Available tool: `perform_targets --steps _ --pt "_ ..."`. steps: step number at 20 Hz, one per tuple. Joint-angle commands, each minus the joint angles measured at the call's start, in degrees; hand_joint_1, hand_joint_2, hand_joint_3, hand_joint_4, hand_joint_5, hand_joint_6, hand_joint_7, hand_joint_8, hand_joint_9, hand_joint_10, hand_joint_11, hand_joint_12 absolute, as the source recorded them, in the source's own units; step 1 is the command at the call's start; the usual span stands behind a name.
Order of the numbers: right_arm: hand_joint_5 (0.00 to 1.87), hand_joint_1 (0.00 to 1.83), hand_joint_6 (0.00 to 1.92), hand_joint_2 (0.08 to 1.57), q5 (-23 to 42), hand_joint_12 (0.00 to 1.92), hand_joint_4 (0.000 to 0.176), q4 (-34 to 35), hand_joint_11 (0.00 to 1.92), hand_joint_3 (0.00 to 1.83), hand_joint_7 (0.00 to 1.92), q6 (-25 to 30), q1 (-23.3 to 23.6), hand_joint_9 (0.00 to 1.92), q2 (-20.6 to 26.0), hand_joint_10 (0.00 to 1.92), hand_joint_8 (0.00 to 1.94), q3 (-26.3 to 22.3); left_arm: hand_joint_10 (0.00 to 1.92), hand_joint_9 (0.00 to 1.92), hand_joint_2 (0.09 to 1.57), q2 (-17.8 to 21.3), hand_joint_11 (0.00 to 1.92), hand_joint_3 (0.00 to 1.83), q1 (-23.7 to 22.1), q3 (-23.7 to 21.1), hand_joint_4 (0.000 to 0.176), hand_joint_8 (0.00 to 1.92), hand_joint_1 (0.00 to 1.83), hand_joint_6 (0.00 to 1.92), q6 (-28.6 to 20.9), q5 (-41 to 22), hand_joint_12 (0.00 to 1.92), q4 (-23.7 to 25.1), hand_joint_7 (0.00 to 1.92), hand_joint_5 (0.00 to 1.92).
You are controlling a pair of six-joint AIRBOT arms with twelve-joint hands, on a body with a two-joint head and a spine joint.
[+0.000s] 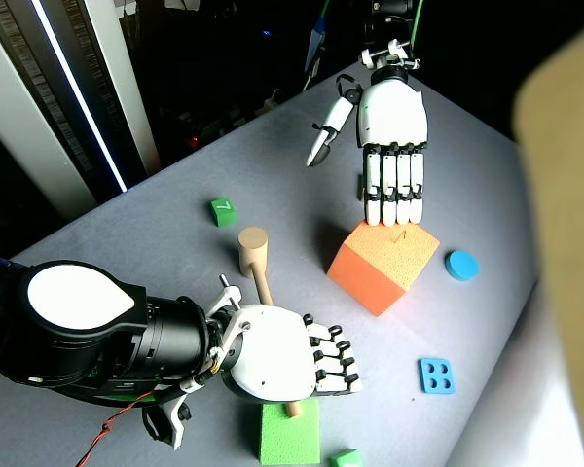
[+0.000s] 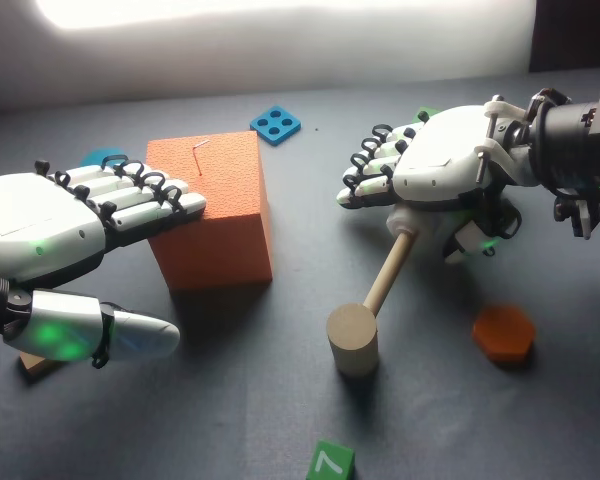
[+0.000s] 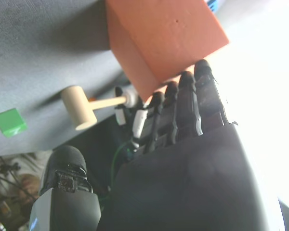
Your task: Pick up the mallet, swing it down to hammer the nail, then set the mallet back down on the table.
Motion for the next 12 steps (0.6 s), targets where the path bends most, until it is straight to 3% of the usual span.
perform_targets --steps 1,3,4,5,6,9,11,12 --pt "0.29 1.20 0.03 0.99 -1.5 0.59 0.000 0.6 0.00 0.01 0.25 -0.2 0.2 0.20 0.2 0.04 0.04 0.2 0.01 0.06 1.12 -0.1 0.05 0.00 -0.2 -0.2 0.000 0.01 0.00 0.01 0.0 -2.4 0.03 -0.1 0.07 0.09" --pt "0.33 1.20 0.03 0.99 -1.5 0.67 0.000 0.6 0.00 0.01 0.31 -0.2 0.3 0.25 0.2 0.05 0.04 0.2 0.01 0.06 1.12 -0.1 0.05 0.00 -0.2 -0.2 0.000 0.01 0.00 0.00 0.0 -2.4 0.03 -0.1 0.07 0.09" --pt "0.39 1.19 0.04 1.00 -1.5 0.80 0.000 0.6 0.00 0.01 0.38 -0.2 0.3 0.31 0.2 0.06 0.04 0.2 0.00 0.05 1.12 -0.1 0.04 0.00 -0.2 -0.2 0.000 0.00 0.00 0.00 0.0 -2.4 0.03 -0.1 0.05 0.08" --pt "0.50 1.16 0.06 1.00 -1.5 1.05 0.000 0.6 0.00 0.00 0.50 -0.2 0.3 0.41 0.3 0.09 0.05 0.2 0.00 0.05 1.12 -0.1 0.04 0.00 -0.2 -0.2 0.000 0.00 0.00 0.00 0.0 -2.4 0.03 -0.1 0.06 0.09" --pt "0.57 1.16 0.07 0.98 -1.5 1.13 0.000 0.6 0.00 0.00 0.57 -0.2 0.3 0.48 0.3 0.11 0.07 0.2 0.01 0.06 1.12 -0.1 0.05 0.00 -0.2 -0.2 0.000 0.00 0.00 0.00 0.0 -2.4 0.03 -0.1 0.06 0.09" --pt "0.60 1.15 0.07 0.97 -1.5 1.24 0.000 0.6 0.00 0.00 0.64 -0.2 0.3 0.54 0.3 0.15 0.07 0.2 0.01 0.07 1.13 -0.1 0.06 0.00 -0.2 -0.2 0.000 0.01 0.00 0.01 0.0 -2.4 0.03 0.0 0.07 0.11" --pt "0.64 1.10 0.04 0.96 -1.4 1.36 0.000 0.6 0.00 0.00 0.69 -0.2 0.3 0.44 0.3 0.58 0.07 0.2 0.01 0.10 1.13 -0.1 0.07 0.00 -0.2 -0.2 0.000 0.01 0.00 0.01 0.0 -2.4 0.04 0.0 0.11 0.13" --pt "0.64 1.10 0.04 0.96 -1.4 1.36 0.000 0.6 0.00 0.00 0.69 -0.2 0.4 0.44 0.3 0.58 0.07 0.2 0.01 0.10 1.13 -0.1 0.07 0.00 -0.2 -0.2 0.000 0.01 0.00 0.01 0.0 -2.4 0.04 0.0 0.11 0.13"
